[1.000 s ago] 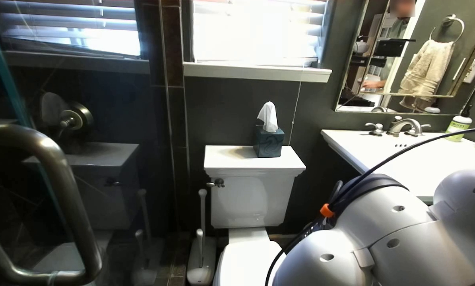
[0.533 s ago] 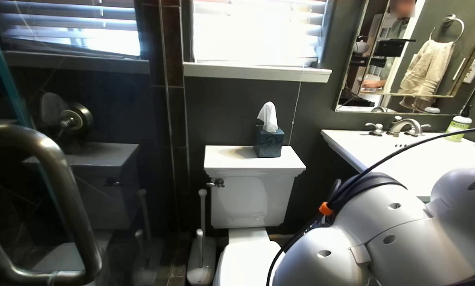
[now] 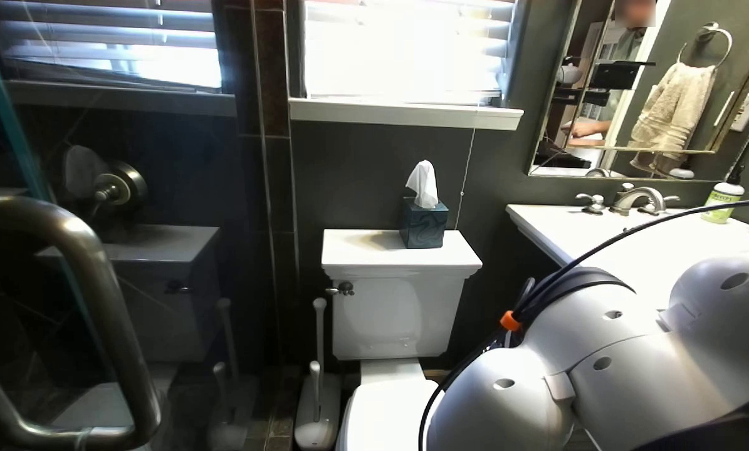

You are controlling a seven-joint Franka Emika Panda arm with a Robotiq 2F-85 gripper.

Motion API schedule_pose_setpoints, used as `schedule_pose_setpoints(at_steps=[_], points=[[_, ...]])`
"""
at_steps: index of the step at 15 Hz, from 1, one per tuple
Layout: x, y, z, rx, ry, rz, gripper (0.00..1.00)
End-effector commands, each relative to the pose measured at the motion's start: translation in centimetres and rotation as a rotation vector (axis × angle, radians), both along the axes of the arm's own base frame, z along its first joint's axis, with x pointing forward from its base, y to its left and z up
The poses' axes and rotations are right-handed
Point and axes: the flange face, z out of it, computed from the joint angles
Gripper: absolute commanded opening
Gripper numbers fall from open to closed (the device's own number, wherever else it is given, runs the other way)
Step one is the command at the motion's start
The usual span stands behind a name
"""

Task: Lift up the toilet lid

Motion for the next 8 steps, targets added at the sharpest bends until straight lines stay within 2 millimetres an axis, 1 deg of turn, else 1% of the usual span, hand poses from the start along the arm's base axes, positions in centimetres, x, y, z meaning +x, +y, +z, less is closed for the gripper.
schedule_pose_setpoints(at_steps=[1,3,7,8], points=[[-1.1,-1.2,-0.4,-0.038,0.138,0.010,1.00],[-1.0,-1.6,-0.2,-0.069,0.189,0.012,1.00],[-0.2,-1.9,0.6,-0.125,0.226,0.031,1.00],[-0.2,-2.0,0.5,-0.138,0.231,0.034,1.00]])
